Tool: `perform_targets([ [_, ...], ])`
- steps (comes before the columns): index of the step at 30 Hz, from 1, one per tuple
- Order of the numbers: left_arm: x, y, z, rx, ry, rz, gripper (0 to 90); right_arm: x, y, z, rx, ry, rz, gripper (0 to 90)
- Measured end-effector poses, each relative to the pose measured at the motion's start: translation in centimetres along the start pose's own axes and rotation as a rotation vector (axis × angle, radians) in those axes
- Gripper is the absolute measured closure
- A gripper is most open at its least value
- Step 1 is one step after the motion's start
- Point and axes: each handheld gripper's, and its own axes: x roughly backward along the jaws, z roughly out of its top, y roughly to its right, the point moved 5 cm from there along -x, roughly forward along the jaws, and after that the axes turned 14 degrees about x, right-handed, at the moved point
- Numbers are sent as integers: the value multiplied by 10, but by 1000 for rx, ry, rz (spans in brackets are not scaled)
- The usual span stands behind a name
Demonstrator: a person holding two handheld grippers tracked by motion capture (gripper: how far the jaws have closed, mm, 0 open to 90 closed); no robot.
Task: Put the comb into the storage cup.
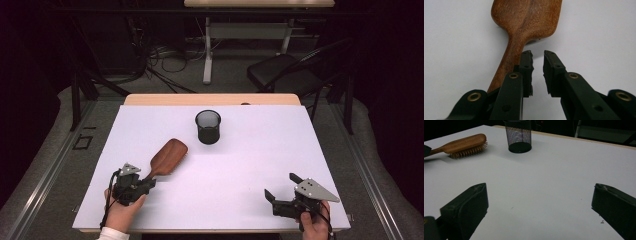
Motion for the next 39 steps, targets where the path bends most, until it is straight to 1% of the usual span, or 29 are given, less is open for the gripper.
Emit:
perform_targets([
  [6,3,1,1,-7,11,-4,674,0,0,0,1,1,0,7],
  [7,4,1,2,-3,25,-9,660,0,0,0,1,0,0,7],
  [9,6,0,2,-2,25,-9,634,0,0,0,0,-1,0,7],
  [10,8,-1,3,2,40,-9,627,0,0,0,0,-1,0,8],
  [12,10,-3,3,4,52,-8,612,0,0,0,1,-1,1,8],
  [16,14,-7,5,16,66,-8,563,0,0,0,-1,-3,2,8],
  [20,17,-9,6,28,70,-17,531,0,0,0,1,-5,3,9],
  [21,17,-9,6,27,70,-20,531,0,0,0,-1,-7,3,9],
  [22,19,-10,7,16,75,-28,531,0,0,-1,-1,-8,4,9],
  [23,19,-11,8,2,84,-26,531,0,0,-1,-1,-7,3,9],
  [25,20,-12,8,1,86,-28,535,0,0,0,2,-5,3,9],
  [26,20,-12,8,4,84,-36,530,0,0,0,3,-6,3,9],
  [27,21,-12,9,11,91,-35,520,0,0,-1,2,-7,2,9],
  [29,23,-14,10,7,95,-34,515,0,0,-1,1,-9,4,10],
  [31,24,-16,11,10,101,-35,482,-1,-1,-1,3,-6,3,10],
  [33,25,-16,12,16,103,-52,437,-1,-1,-1,3,-8,4,10],
  [34,26,-17,12,12,108,-50,413,-1,-1,-1,2,-11,5,9],
  [36,26,-18,13,6,107,-47,348,-1,-1,-1,2,-14,5,10],
  [38,24,-19,15,12,100,-63,261,-2,-1,-1,0,-14,4,10],
  [39,24,-19,16,12,96,-63,240,-2,-1,-1,-1,-14,4,10],
])
